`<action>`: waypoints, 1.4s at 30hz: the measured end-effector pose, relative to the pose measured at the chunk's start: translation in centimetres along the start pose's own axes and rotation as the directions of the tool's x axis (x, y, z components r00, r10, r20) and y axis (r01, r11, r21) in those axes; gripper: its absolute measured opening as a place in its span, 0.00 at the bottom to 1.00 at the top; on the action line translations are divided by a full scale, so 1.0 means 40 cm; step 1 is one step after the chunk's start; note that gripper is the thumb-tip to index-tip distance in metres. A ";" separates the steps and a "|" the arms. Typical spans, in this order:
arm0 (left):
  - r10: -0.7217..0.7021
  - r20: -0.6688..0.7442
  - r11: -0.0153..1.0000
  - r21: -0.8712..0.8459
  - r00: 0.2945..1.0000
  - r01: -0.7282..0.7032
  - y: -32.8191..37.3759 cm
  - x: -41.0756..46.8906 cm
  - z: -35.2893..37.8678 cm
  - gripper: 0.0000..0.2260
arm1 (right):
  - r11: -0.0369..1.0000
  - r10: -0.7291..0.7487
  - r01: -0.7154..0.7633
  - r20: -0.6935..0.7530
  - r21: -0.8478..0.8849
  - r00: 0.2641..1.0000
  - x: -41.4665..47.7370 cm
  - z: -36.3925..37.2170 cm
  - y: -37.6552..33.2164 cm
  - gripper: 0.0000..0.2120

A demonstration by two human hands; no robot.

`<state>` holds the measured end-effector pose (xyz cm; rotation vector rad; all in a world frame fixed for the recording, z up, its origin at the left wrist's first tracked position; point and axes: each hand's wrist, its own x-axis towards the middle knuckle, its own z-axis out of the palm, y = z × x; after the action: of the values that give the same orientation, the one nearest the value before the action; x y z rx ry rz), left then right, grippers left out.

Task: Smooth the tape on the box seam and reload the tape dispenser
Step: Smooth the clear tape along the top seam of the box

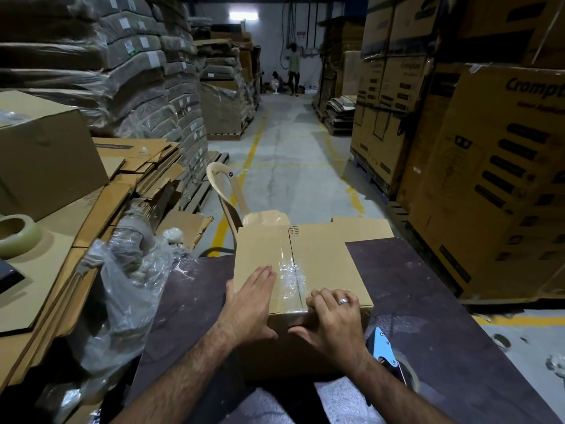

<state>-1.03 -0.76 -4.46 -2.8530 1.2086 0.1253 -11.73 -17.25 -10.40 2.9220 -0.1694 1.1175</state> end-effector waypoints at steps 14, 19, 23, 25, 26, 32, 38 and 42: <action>0.011 0.013 1.000 -0.006 1.000 -0.011 -0.002 -0.005 -0.007 0.53 | 0.998 0.044 -0.041 -0.078 0.042 0.996 0.031 -0.009 -0.021 0.29; 0.006 -0.005 1.000 -0.002 1.000 -0.006 -0.004 -0.003 0.001 0.53 | 0.991 0.059 -0.046 -0.100 0.128 0.993 0.030 -0.022 -0.018 0.25; 0.011 -0.001 1.000 0.006 1.000 -0.011 -0.004 -0.003 0.001 0.54 | 0.978 0.043 -0.030 -0.060 0.206 0.997 0.024 -0.030 0.001 0.18; 0.010 0.004 1.000 0.002 1.000 -0.010 -0.003 -0.003 -0.001 0.54 | 0.958 0.015 -0.002 -0.041 0.287 0.999 0.018 -0.033 0.021 0.15; 0.009 0.009 1.000 -0.004 1.000 -0.009 -0.003 -0.003 -0.002 0.54 | 0.943 -0.003 0.013 -0.031 0.333 1.000 0.014 -0.033 0.033 0.13; 0.010 0.006 1.000 -0.003 1.000 -0.010 -0.005 0.000 -0.001 0.55 | 0.943 -0.059 0.058 -0.006 0.327 0.998 -0.010 -0.026 0.058 0.14; 0.004 0.008 1.000 0.002 1.000 -0.004 -0.004 -0.001 -0.001 0.55 | 0.984 0.025 -0.013 -0.068 0.177 0.997 -0.022 -0.010 0.009 0.23; 0.000 0.013 1.000 0.002 1.000 0.000 -0.002 0.000 -0.001 0.54 | 0.995 0.083 -0.080 -0.049 0.055 0.995 -0.018 0.007 -0.019 0.28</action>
<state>-0.99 -0.70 -4.41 -2.8456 1.2060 0.1423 -12.01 -16.45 -11.06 2.9535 -0.2646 1.2253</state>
